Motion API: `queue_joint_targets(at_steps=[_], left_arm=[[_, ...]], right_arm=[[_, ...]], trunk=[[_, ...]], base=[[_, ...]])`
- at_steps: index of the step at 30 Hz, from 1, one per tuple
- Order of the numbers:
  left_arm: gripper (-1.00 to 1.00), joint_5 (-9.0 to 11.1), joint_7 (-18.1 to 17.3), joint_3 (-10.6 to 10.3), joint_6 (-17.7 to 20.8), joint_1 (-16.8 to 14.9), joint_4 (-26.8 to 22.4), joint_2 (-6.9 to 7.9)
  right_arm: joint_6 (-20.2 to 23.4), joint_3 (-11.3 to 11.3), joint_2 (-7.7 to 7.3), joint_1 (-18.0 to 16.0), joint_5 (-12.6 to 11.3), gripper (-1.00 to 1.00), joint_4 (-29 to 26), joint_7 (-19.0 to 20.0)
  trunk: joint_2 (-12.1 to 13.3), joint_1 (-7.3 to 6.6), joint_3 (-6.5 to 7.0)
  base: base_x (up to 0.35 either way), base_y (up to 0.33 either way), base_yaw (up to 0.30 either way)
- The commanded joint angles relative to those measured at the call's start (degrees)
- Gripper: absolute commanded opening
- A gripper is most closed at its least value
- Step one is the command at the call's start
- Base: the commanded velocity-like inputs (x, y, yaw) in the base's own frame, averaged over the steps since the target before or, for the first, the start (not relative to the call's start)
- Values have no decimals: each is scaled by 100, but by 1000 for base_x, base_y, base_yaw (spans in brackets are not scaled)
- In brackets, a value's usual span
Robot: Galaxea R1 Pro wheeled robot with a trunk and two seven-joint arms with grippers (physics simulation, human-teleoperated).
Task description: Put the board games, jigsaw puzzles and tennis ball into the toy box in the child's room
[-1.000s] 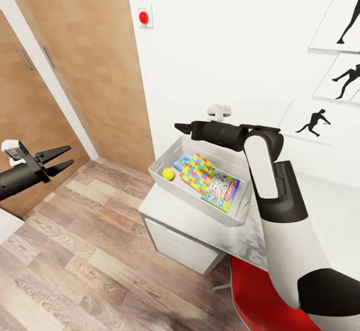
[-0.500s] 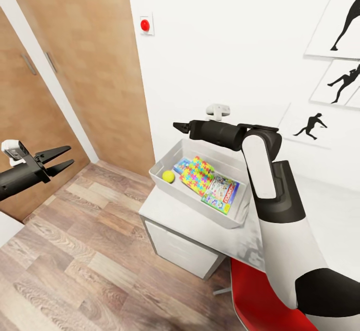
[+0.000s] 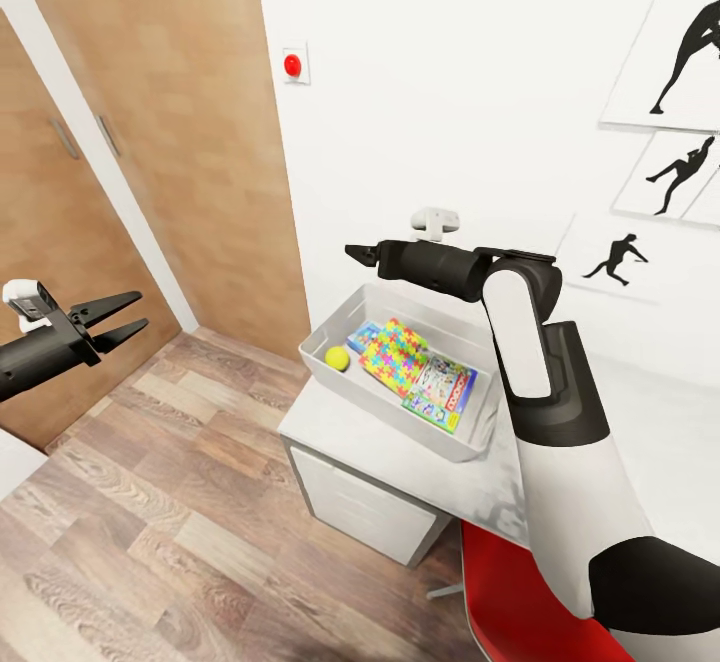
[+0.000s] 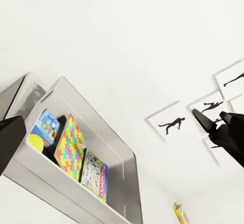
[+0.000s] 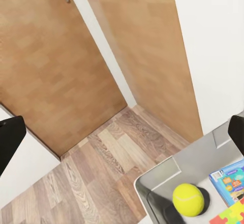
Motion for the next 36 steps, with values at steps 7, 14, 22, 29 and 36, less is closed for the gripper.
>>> queue_joint_targets(at_steps=[7, 14, 22, 29, 36], left_arm=[[100, -58, -52, 2, 21, -6, 2, 1], [100, -58, -44, -4, 17, -6, 4, -6], [100, -71, -6, -16, 18, -46, 7, -198], [100, -80, 23, -21, 16, -149, 4, -393], [100, -86, 32, -42, 14, -199, 3, -456]], right_arm=[[23, -1, 5, -5, -19, 100, -5, -27], [23, -8, 1, -5, -20, 100, -6, -27], [23, -28, -7, -7, -16, 100, -7, -28], [23, -85, -38, -6, -21, 100, -7, -28], [23, -118, -55, 10, -28, 100, -7, -28]], trunk=[[-9, 3, 53], [-9, 3, 114], [-9, 3, 184], [-9, 3, 246], [-9, 3, 308]], base=[[0, 0, 0], [0, 0, 0], [0, 0, 0], [0, 0, 0], [0, 0, 0]])
